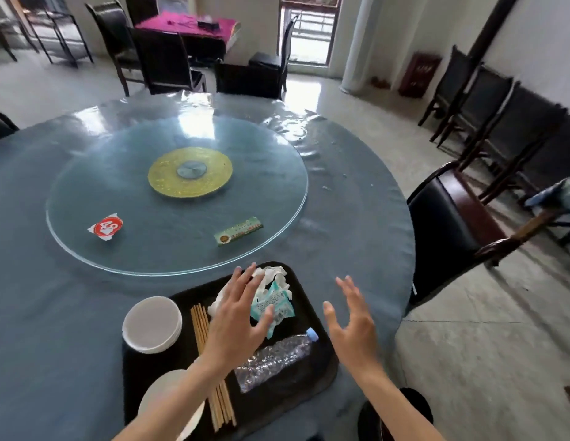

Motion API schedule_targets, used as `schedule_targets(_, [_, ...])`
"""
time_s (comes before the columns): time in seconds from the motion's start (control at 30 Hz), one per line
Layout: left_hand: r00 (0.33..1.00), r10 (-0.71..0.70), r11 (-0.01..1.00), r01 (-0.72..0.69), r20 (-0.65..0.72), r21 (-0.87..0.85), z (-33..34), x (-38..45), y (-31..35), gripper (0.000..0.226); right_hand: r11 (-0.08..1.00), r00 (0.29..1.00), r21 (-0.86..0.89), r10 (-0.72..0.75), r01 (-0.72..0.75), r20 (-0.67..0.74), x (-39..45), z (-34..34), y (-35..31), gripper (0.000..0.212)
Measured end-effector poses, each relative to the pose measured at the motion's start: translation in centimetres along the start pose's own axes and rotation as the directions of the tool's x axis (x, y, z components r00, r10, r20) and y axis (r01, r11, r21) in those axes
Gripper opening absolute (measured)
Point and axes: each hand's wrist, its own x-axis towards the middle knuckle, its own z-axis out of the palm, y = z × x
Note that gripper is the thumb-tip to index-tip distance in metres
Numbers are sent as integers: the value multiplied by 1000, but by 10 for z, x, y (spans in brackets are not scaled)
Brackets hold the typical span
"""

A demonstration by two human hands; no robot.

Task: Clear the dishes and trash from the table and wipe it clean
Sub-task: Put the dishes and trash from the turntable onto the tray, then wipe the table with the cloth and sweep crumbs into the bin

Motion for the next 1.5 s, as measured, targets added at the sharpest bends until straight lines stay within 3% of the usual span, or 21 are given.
schedule_targets(0.2, [920, 368, 928, -372, 134, 7, -4, 41, 65, 75, 996, 981, -79, -53, 39, -188, -27, -82, -34, 67])
schedule_targets(0.37, [779, 600, 798, -597, 179, -76, 14, 43, 146, 74, 977, 937, -202, -7, -68, -349, -79, -159, -44, 71])
schedule_targets(0.57, [586, 773, 627, -763, 243, -158, 44, -8, 252, 73, 902, 843, -344, 40, -261, -536, -176, -247, -28, 75])
schedule_targets(0.8, [422, 873, 484, -810, 245, -330, 81, -122, 357, 71, 819, 756, -418, 30, -394, -653, -335, -342, 1, 76])
schedule_targets(0.9, [392, 878, 474, -790, 274, -390, 94, -191, 397, 72, 785, 738, -425, 58, -450, -672, -410, -379, 8, 76])
schedule_targets(1.03, [286, 905, 404, -810, 315, -426, 119, -279, 442, 74, 734, 678, -415, 84, -538, -730, -499, -420, 19, 75])
schedule_targets(1.27, [80, 938, 246, -840, 339, -483, 166, -407, 529, 74, 671, 506, -254, 207, -696, -837, -634, -468, 42, 77])
schedule_targets(1.5, [-158, 929, 79, -800, 336, -595, 225, -515, 600, 68, 613, 256, -16, 306, -790, -917, -744, -491, 79, 75])
